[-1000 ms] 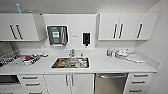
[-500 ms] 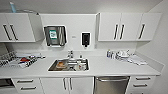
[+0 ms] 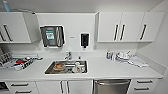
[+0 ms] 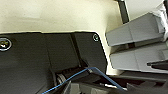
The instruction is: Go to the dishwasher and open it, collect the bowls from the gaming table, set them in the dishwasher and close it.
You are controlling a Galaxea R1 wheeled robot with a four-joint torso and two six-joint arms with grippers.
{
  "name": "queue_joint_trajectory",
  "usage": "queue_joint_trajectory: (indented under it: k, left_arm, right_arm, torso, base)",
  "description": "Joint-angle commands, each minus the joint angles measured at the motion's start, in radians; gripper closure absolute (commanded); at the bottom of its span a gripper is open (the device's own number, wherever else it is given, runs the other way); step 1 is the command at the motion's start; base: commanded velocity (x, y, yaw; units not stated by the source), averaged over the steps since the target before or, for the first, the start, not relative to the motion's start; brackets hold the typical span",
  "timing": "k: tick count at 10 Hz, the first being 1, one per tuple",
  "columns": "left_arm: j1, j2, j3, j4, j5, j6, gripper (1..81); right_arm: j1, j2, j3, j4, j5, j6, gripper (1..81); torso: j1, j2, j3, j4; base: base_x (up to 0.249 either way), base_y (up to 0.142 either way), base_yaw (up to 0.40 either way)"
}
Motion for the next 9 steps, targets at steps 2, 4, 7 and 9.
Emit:
queue_joint_trajectory:
  k: [2,4,7,9]
  left_arm:
    - [-0.055,-0.015,0.027,0.009,0.048,0.003,1.0]
    - [-0.055,-0.015,0.027,0.009,0.048,0.002,1.0]
    - [-0.055,-0.015,0.027,0.009,0.048,0.003,1.0]
    - [-0.055,-0.015,0.027,0.009,0.048,0.002,1.0]
  right_arm:
    - [0.056,-0.010,0.014,-0.004,-0.051,-0.001,1.0]
    - [0.054,-0.010,0.014,-0.004,-0.051,-0.001,1.0]
    - [0.056,-0.011,0.014,-0.003,-0.051,-0.001,1.0]
    - [0.056,-0.010,0.012,-0.003,-0.051,-0.001,1.0]
  torso:
    - [0.000,0.000,0.000,0.000]
    - [0.000,0.000,0.000,0.000]
    - [0.000,0.000,0.000,0.000]
    - [0.001,0.000,0.000,0.000]
  base:
    - [0.124,0.000,0.000]
    - [0.122,0.000,0.000]
    - [0.111,0.000,0.000]
    - [0.038,0.000,0.000]
